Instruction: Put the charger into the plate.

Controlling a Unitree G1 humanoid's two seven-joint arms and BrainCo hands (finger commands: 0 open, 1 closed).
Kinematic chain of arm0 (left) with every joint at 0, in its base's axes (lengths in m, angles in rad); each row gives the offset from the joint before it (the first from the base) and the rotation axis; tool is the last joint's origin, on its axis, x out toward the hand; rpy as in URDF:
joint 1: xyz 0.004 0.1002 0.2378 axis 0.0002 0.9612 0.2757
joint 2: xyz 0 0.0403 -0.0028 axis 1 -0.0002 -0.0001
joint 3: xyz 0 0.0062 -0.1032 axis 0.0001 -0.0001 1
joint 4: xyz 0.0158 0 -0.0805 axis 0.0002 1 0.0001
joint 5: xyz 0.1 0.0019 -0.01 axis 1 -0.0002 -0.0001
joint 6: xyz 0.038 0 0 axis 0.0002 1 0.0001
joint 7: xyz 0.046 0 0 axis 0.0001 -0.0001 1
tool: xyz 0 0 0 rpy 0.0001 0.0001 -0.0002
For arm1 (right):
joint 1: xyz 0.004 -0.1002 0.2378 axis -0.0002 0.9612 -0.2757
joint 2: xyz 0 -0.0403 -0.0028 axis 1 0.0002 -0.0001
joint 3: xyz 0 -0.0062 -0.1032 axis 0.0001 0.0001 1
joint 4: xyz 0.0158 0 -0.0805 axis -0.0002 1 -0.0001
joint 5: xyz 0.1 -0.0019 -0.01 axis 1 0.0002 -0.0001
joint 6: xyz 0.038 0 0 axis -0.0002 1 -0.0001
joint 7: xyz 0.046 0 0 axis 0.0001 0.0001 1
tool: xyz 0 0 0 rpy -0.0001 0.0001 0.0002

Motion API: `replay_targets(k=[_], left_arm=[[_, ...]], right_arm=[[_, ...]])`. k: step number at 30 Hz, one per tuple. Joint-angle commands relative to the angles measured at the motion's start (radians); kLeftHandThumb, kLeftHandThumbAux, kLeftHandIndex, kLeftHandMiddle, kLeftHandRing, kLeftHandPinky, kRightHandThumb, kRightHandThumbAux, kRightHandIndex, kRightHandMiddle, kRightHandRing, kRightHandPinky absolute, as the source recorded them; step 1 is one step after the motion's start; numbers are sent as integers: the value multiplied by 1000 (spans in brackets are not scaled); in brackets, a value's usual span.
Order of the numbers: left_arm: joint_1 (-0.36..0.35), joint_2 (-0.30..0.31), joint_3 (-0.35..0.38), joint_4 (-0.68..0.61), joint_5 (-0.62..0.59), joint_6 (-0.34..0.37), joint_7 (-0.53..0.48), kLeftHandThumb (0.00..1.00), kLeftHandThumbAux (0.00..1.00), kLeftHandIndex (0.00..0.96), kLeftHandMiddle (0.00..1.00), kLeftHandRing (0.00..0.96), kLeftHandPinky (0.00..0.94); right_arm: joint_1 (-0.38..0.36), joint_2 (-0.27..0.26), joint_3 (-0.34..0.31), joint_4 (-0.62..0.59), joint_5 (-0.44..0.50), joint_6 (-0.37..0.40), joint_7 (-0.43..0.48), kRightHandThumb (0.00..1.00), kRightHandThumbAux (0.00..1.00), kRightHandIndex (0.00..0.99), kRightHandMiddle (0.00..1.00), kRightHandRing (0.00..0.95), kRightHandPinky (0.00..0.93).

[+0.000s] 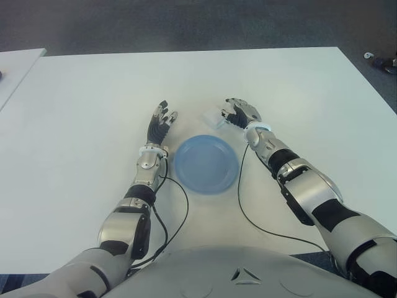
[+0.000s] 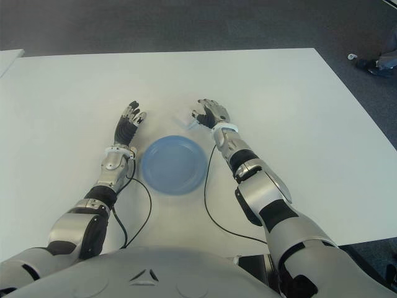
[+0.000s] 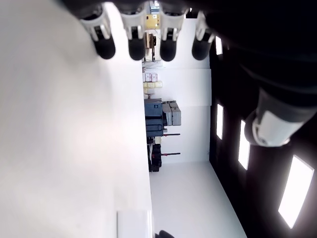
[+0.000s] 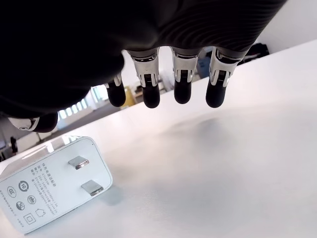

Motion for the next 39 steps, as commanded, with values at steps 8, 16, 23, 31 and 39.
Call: replay_targets(k=[8,16,23,31,39], left_arm=[[53,-3,-6,41,9,76,-3,94,508,0,0,0,0],[56,-5,-3,37,3,75,-8,90,513,0,0,0,5],[59,-3,-5,32,6,78,-10,87,502,0,0,0,2],[58,-2,-6,34,6,80,-12,83,504,0,0,0,1],[52,-3,-7,39,6,81,-14,82,507,0,7,0,8]], right_arm=[[8,-2,1,9,-6,-16,-37,356,119,0,0,0,0],[14,-9,0,9,-5,-54,-48,365,114,0,0,0,0],[20,-14,-7,8,3,-93,-50,371,108,0,0,0,0],[23,-11,-12,8,7,-111,-51,372,102,0,0,0,0],[21,0,-18,6,12,-104,-39,364,98,0,0,0,0]])
